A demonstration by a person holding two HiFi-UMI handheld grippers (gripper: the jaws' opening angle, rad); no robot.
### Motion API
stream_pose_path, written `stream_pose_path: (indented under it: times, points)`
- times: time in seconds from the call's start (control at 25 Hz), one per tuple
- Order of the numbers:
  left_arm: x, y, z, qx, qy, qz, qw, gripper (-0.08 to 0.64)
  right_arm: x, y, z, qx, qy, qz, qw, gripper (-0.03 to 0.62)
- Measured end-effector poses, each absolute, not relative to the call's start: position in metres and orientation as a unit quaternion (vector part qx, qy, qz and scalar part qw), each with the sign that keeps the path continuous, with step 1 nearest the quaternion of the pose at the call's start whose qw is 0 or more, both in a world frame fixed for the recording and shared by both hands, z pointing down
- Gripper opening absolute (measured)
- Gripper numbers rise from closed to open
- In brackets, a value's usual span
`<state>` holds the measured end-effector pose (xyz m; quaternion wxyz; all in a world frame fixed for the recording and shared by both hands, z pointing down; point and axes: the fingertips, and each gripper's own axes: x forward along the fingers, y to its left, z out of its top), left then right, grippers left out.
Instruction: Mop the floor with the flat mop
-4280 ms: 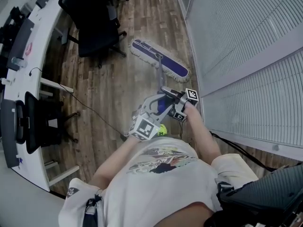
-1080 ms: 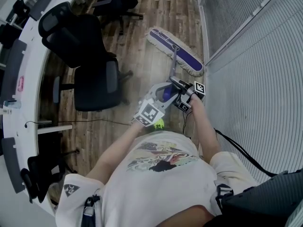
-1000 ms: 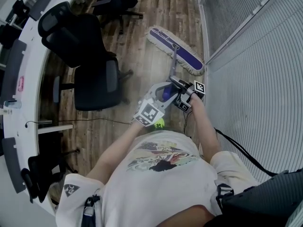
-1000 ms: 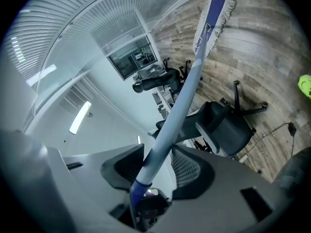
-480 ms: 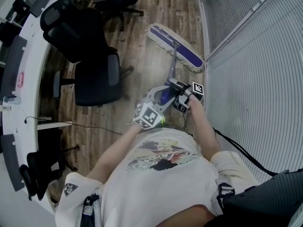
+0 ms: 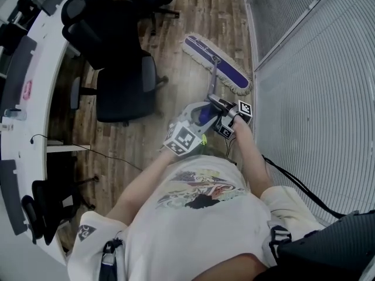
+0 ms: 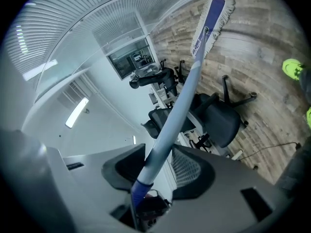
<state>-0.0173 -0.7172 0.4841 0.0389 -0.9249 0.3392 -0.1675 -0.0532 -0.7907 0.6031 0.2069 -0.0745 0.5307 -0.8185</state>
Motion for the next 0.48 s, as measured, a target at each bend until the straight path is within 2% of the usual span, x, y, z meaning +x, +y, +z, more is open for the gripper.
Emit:
stream_pose_path:
  times: [0.48]
  points:
    - [-0.039,-0.514,0.495,-0.934,0.306,-0.182,0.041,0.153,-0.075,-0.592,0.611,-0.092,0.529,-0.811,0.232,0.160]
